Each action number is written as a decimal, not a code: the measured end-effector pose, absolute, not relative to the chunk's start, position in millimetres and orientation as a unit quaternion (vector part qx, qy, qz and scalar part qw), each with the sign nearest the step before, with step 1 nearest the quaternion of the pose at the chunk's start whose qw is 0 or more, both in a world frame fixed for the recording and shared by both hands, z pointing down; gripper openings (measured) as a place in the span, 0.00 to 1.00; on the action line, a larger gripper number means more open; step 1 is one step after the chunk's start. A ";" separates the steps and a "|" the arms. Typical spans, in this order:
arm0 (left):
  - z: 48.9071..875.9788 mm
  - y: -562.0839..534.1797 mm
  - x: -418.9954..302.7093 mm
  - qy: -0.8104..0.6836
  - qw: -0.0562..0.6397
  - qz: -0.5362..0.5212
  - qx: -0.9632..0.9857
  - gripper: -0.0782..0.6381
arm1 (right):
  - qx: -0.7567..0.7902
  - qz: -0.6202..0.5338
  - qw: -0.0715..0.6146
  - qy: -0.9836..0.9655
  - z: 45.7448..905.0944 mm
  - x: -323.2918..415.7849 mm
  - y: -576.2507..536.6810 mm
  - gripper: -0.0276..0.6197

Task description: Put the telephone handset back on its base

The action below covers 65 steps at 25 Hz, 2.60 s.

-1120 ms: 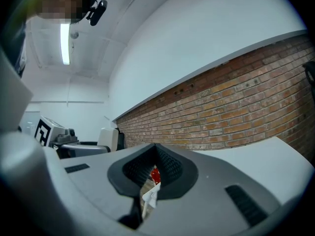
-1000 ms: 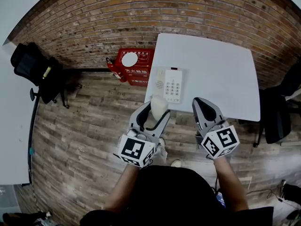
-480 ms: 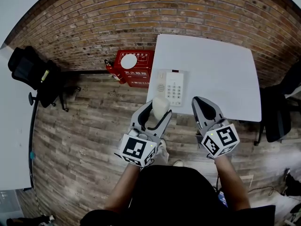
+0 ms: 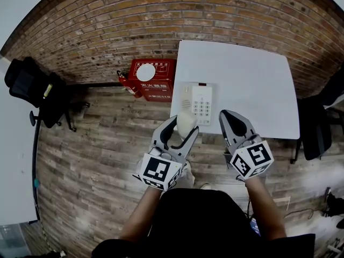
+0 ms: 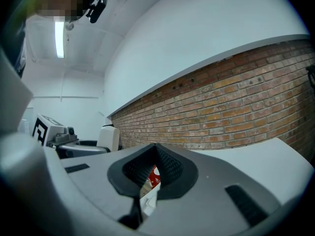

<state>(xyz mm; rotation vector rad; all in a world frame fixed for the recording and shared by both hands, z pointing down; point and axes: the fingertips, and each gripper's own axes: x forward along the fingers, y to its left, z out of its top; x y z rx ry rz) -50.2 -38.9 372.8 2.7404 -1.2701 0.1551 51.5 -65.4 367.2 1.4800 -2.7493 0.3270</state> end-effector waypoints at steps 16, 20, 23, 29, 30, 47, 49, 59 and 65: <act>389.0 -75.1 -80.1 -0.383 0.079 0.045 0.919 0.46 | 0.502 0.102 0.023 -0.859 373.2 16.1 -96.0 0.06; 392.4 -81.4 -84.2 -0.372 0.083 0.044 0.923 0.46 | 0.509 0.098 0.025 -0.855 372.9 7.7 -101.9 0.06; 395.5 -84.4 -86.0 -0.369 0.086 0.046 0.924 0.46 | 0.511 0.099 0.027 -0.853 374.2 4.3 -105.4 0.06; 400.5 -86.1 -89.5 -0.361 0.083 0.051 0.927 0.46 | 0.513 0.095 0.028 -0.853 375.5 -0.8 -110.8 0.06; 401.2 -85.8 -89.0 -0.359 0.081 0.054 0.928 0.46 | 0.513 0.094 0.029 -0.853 375.0 -1.1 -111.2 0.06; 418.4 -113.8 -76.0 -0.388 0.100 0.074 0.913 0.46 | 0.489 0.098 0.023 -0.866 379.4 11.6 -143.0 0.06; 423.0 -117.7 -73.8 -0.395 0.105 0.078 0.909 0.46 | 0.486 0.099 0.022 -0.868 379.8 15.3 -147.7 0.06; 446.4 -136.8 -65.5 -0.428 0.122 0.105 0.889 0.46 | 0.468 0.107 0.029 -0.877 388.2 33.6 -168.5 0.06; 462.9 -143.3 -61.8 -0.437 0.135 0.120 0.881 0.46 | 0.459 0.110 0.030 -0.881 387.4 37.2 -179.8 0.06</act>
